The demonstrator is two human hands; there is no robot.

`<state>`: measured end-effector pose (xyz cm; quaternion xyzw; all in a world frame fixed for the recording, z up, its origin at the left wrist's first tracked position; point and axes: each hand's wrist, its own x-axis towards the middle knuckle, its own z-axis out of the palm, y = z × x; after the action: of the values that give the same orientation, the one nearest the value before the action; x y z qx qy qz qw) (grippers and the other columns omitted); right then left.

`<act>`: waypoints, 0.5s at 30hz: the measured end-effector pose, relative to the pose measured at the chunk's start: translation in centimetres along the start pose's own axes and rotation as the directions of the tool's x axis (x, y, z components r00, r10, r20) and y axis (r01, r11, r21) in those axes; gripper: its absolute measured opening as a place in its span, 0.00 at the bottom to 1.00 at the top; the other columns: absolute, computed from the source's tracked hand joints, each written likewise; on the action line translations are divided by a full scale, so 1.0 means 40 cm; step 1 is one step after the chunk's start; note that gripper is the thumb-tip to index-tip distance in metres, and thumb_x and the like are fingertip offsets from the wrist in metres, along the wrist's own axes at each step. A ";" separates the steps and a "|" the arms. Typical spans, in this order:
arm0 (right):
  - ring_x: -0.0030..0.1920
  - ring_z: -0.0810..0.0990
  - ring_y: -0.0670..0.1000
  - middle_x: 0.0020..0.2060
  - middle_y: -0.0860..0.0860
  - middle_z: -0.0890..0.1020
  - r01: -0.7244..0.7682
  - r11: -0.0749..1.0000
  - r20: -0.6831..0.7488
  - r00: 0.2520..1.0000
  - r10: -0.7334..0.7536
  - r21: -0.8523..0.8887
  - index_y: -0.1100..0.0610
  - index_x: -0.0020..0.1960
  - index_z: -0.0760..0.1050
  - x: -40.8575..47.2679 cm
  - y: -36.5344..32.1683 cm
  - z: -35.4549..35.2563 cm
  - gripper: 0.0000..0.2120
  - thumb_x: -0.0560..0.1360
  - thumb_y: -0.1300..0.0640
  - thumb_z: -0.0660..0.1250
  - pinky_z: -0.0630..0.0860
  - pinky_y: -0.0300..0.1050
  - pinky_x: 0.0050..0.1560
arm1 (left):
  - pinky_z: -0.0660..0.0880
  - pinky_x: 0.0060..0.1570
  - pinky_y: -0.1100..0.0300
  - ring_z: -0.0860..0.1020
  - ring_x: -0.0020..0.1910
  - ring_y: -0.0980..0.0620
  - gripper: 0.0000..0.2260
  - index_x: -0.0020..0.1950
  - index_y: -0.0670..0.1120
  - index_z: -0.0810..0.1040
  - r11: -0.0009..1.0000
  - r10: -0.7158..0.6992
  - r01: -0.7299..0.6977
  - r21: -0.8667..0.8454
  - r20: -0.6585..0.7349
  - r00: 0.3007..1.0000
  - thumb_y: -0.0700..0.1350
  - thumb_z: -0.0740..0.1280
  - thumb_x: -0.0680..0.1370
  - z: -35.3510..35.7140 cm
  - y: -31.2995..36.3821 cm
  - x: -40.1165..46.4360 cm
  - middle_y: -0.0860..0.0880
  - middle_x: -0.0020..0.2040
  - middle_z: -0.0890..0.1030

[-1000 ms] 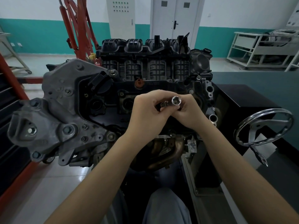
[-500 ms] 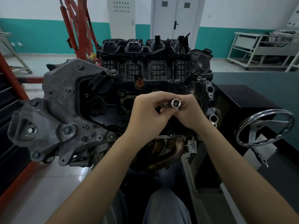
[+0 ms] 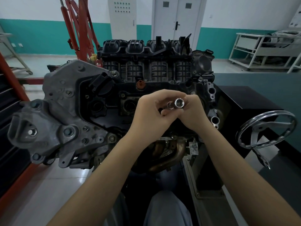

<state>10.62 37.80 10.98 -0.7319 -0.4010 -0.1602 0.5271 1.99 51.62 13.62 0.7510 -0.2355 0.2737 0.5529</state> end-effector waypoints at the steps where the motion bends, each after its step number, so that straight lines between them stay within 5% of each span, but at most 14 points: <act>1: 0.43 0.83 0.41 0.38 0.42 0.84 -0.004 1.000 -0.004 1.000 0.004 -0.003 0.53 0.44 0.82 0.001 0.003 -0.001 0.14 0.67 0.70 0.75 0.76 0.33 0.45 | 0.78 0.53 0.60 0.82 0.49 0.56 0.13 0.51 0.44 0.82 1.000 -0.006 0.007 0.025 -0.029 1.000 0.32 0.75 0.69 0.002 0.000 0.000 0.51 0.46 0.84; 4: 0.46 0.84 0.45 0.43 0.48 0.84 0.019 1.000 0.028 0.999 -0.019 -0.021 0.60 0.50 0.82 0.000 0.002 -0.002 0.10 0.69 0.69 0.74 0.77 0.36 0.48 | 0.78 0.49 0.66 0.82 0.45 0.59 0.11 0.47 0.47 0.83 0.998 -0.011 0.018 0.065 -0.108 0.994 0.35 0.76 0.69 0.008 -0.004 -0.002 0.56 0.42 0.83; 9: 0.46 0.82 0.36 0.40 0.33 0.82 0.013 1.000 0.065 0.998 -0.011 -0.022 0.47 0.47 0.78 -0.001 -0.013 0.000 0.14 0.70 0.66 0.70 0.74 0.30 0.48 | 0.79 0.54 0.57 0.83 0.50 0.54 0.11 0.51 0.41 0.82 1.000 0.000 0.000 -0.020 -0.016 1.000 0.29 0.70 0.72 0.003 -0.006 -0.003 0.48 0.47 0.84; 13: 0.45 0.84 0.47 0.41 0.49 0.85 -0.011 1.000 0.019 1.000 0.012 -0.025 0.58 0.47 0.82 0.003 0.003 -0.004 0.13 0.68 0.72 0.73 0.79 0.42 0.48 | 0.79 0.52 0.56 0.83 0.48 0.55 0.11 0.49 0.42 0.83 0.997 -0.033 0.036 0.062 -0.044 0.998 0.34 0.76 0.69 0.003 -0.005 0.002 0.49 0.45 0.84; 15: 0.45 0.83 0.45 0.42 0.49 0.84 -0.001 1.000 0.018 1.000 0.001 -0.016 0.58 0.49 0.80 0.002 0.000 -0.003 0.13 0.69 0.71 0.73 0.78 0.39 0.47 | 0.80 0.50 0.57 0.82 0.45 0.56 0.09 0.47 0.43 0.84 0.994 -0.047 0.056 0.090 -0.103 0.994 0.37 0.77 0.68 0.002 -0.007 0.003 0.51 0.43 0.84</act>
<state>10.68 37.73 11.08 -0.7377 -0.4042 -0.1567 0.5175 2.29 51.60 13.47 0.7667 -0.1749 0.3077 0.5357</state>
